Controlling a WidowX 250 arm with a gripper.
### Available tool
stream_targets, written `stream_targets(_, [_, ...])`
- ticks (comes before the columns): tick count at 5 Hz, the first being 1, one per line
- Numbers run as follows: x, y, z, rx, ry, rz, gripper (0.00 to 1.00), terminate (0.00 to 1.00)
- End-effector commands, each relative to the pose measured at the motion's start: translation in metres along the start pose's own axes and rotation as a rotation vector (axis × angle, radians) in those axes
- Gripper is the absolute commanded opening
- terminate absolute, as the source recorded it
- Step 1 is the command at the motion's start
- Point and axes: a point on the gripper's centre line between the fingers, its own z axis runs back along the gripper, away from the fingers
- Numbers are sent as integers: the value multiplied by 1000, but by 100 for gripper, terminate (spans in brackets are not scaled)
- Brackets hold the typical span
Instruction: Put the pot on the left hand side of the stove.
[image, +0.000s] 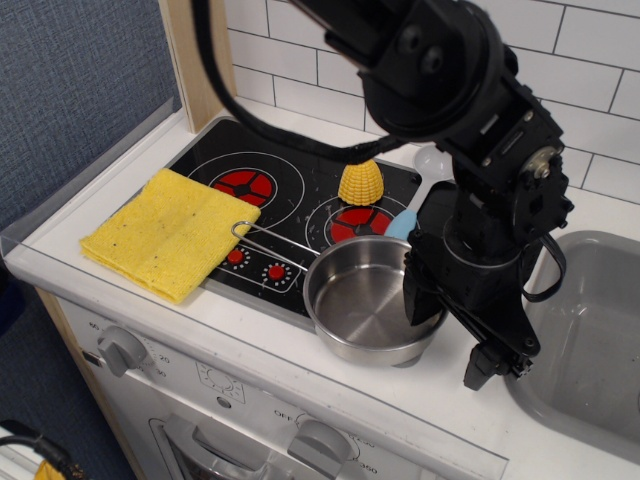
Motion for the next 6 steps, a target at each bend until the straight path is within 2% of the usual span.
stream_targets(1, [1,-1,2,6,-8,12,0,0])
stream_targets(2, [1,-1,-1,-1,6,14,0,0])
stream_targets(3, [1,-1,6,6,2,22,0,0])
stream_targets(4, [5,2,34,70,-51,54,0,0])
stream_targets(5, [13,18,81,188,-140,152,0,0])
stream_targets(6, [19,62,107,200,-190,291,0,0])
